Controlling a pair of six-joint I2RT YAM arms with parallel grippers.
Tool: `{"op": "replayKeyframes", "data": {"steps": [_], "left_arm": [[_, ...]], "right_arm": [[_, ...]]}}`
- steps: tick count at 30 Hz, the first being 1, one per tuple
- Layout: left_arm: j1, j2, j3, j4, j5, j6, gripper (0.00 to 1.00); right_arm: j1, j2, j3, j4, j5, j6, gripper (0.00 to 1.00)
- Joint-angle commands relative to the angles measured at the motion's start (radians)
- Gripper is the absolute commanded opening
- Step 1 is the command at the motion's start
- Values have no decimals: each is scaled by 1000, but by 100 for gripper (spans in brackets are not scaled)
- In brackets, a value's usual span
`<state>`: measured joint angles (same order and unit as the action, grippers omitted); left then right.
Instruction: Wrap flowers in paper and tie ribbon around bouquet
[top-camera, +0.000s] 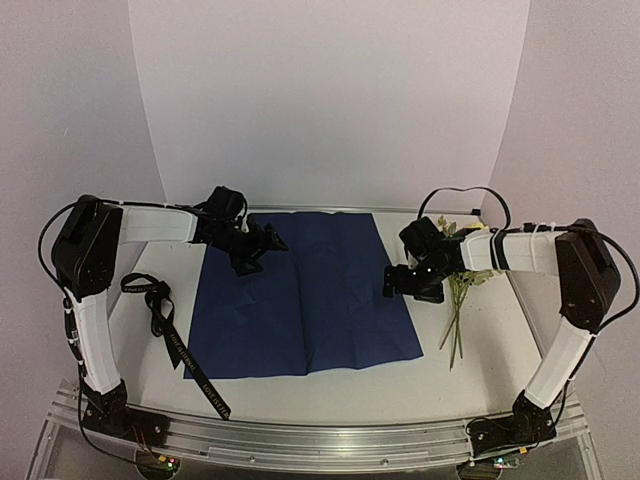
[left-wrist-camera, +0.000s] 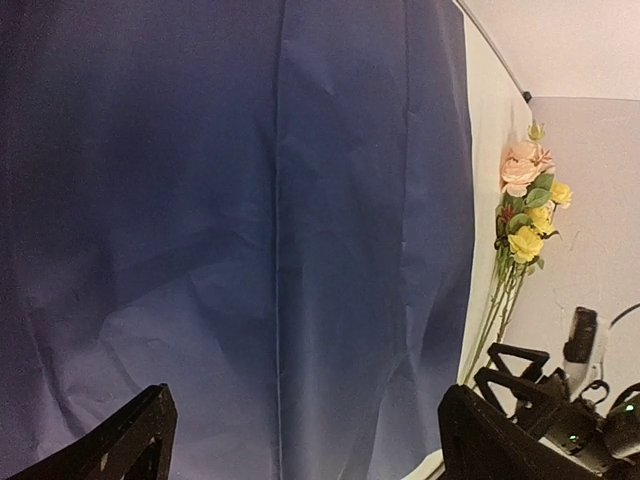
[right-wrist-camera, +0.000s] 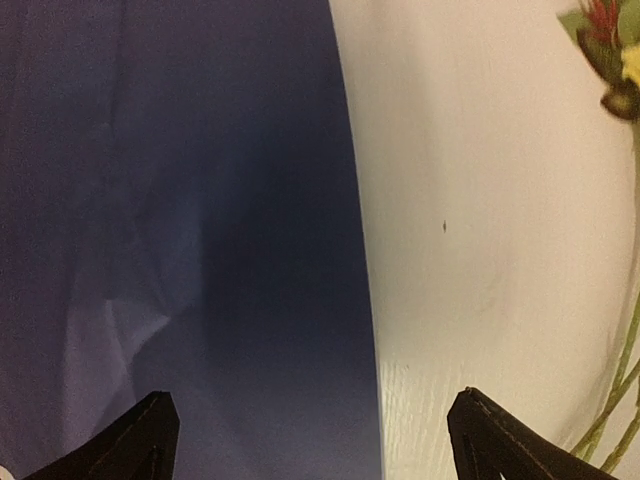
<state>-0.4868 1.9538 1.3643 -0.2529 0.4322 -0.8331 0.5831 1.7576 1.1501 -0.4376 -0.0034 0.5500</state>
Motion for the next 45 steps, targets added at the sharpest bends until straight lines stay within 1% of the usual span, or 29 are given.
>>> {"op": "replayKeyframes", "data": {"steps": [1, 4, 7, 11, 13, 14, 15, 18, 21, 23, 26, 29, 33, 36, 40, 42, 45], "left_arm": [[8, 28, 13, 18, 36, 35, 93], [9, 59, 38, 4, 29, 42, 92], [9, 92, 63, -14, 12, 54, 92], [11, 129, 101, -31, 4, 66, 91], [13, 148, 122, -41, -3, 73, 91], [14, 160, 135, -47, -6, 77, 91], [16, 177, 148, -54, -10, 82, 91], [26, 229, 200, -79, -14, 94, 91], [43, 277, 248, -95, -12, 106, 91], [56, 315, 289, -112, -2, 121, 91], [70, 372, 365, -144, 19, 143, 91], [79, 427, 437, -151, 50, 159, 91], [79, 505, 545, -187, 94, 181, 91], [80, 542, 605, -220, 109, 204, 91], [77, 547, 626, -223, 140, 225, 94], [71, 541, 626, -228, 162, 244, 96], [49, 538, 621, -237, 193, 268, 96]], "right_arm": [[-3, -94, -127, 49, -76, 72, 96], [-3, -130, -221, 101, -134, 105, 96], [-3, -151, -275, 146, -188, 145, 94], [-3, -158, -329, 218, -277, 226, 83], [-3, -154, -351, 246, -293, 258, 75], [-3, -153, -358, 252, -294, 273, 70], [-3, -156, -367, 253, -289, 286, 62], [-3, -187, -394, 252, -263, 324, 34], [-3, -239, -421, 235, -230, 355, 11], [-3, -276, -446, 229, -228, 375, 1], [6, -316, -471, 224, -226, 410, 0], [53, -339, -474, 220, -206, 455, 0], [140, -303, -425, 211, -187, 478, 0], [202, -273, -397, 161, -154, 478, 0], [241, -289, -428, 85, -102, 467, 0], [257, -306, -444, 65, -89, 482, 0], [291, -342, -456, 16, -30, 529, 0]]}}
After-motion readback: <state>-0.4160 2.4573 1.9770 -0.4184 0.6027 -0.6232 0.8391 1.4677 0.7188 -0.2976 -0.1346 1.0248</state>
